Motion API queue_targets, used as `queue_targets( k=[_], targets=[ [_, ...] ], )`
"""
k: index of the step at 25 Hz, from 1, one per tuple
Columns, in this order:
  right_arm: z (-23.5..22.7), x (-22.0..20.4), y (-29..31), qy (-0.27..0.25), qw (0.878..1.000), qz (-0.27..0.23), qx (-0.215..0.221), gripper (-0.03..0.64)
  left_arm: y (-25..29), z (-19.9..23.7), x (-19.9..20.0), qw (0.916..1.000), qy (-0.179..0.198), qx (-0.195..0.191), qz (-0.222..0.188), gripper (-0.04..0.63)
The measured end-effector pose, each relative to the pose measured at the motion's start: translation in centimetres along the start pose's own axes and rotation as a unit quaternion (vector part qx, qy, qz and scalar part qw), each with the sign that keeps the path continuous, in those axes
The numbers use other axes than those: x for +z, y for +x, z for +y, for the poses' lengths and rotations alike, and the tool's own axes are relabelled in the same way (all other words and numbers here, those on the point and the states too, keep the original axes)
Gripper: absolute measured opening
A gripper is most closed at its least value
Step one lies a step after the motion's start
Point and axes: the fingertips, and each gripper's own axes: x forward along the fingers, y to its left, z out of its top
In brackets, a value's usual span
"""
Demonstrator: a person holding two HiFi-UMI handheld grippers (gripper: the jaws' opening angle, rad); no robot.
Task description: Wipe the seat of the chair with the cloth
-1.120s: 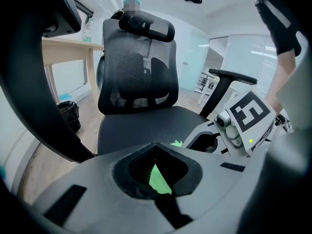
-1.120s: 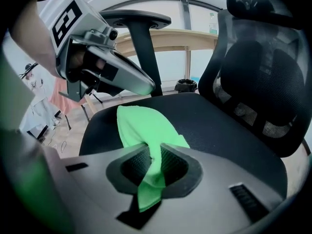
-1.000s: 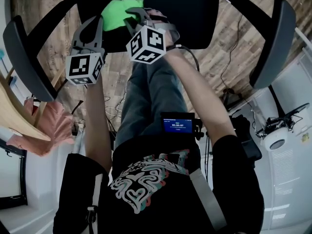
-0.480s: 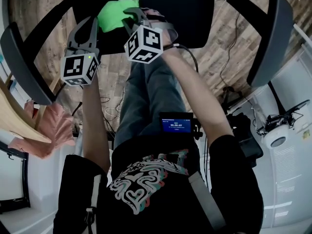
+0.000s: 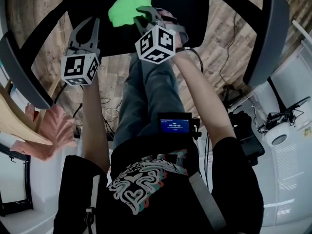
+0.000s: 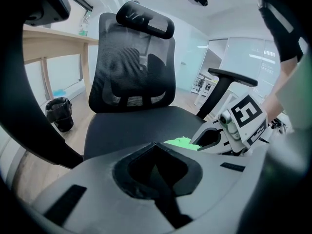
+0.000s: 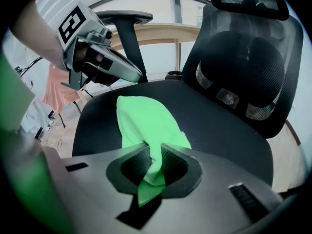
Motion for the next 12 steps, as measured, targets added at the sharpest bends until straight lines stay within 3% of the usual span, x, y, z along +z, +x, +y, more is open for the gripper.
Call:
queue_targets(
  k=[7, 12],
  targets=[
    [-1.3, -2.7, -1.7, 0.023, 0.999, 0.012, -0.022, 0.057, 0.6, -0.6, -0.1, 1.0000, 0.003, -0.007, 0.002, 0.000],
    [-2.2, -4.1, -2.7, 0.048, 0.998, 0.020, -0.040, 0.057, 1.5, -2.2, -0.5, 0.9992, 0.015, -0.033, 0.016, 0.000]
  ],
)
